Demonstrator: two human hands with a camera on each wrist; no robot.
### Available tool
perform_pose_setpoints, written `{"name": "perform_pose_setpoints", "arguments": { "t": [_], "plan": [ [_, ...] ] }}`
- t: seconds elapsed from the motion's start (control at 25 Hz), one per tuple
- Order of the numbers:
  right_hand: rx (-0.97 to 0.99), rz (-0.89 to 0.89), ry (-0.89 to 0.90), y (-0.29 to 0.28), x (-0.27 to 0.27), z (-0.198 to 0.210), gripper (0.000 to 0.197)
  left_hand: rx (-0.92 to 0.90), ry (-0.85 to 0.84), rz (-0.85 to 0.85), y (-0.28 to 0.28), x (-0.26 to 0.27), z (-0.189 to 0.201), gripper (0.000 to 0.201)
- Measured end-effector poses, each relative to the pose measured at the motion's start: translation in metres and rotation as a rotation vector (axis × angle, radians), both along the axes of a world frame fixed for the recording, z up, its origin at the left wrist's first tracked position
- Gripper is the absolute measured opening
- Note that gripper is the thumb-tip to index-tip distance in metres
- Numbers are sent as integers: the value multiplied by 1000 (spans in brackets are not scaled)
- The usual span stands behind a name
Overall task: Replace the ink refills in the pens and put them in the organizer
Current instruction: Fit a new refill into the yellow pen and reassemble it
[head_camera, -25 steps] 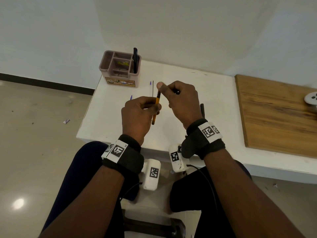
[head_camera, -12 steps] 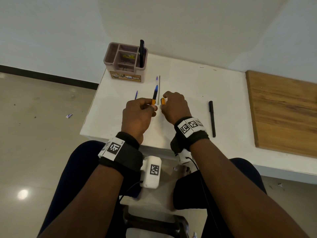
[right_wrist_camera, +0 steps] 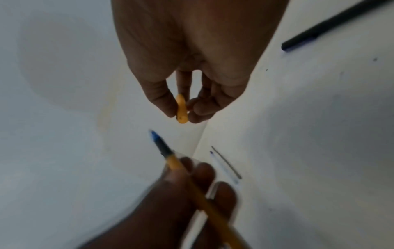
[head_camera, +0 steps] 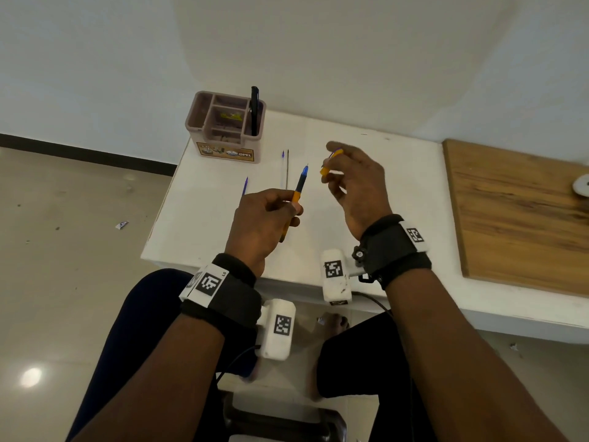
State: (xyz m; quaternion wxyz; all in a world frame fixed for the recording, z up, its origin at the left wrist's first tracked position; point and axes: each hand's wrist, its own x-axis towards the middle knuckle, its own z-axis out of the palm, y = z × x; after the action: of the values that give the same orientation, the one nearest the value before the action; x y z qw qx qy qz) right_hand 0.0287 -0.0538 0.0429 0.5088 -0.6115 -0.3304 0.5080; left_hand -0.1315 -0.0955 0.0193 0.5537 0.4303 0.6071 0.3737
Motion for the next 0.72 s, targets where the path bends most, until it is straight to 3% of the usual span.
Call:
{"name": "perform_pose_setpoints", "arguments": {
  "t": [0.08,0.2,0.28,0.72],
  "plan": [
    [102,13,-38,0,5,16,31,4,-4,-23,-1,5,3,24],
    [190,116,-356,2,4,20,40,6,-6,-49,-4,12,6,25],
    [207,151,-462,-1,5,16,41,8,-7,-52,-4,15,7,25],
    [204,192,-450,-17,-2,-5,36,56,-3,23,-4,20,3,25]
  ]
}}
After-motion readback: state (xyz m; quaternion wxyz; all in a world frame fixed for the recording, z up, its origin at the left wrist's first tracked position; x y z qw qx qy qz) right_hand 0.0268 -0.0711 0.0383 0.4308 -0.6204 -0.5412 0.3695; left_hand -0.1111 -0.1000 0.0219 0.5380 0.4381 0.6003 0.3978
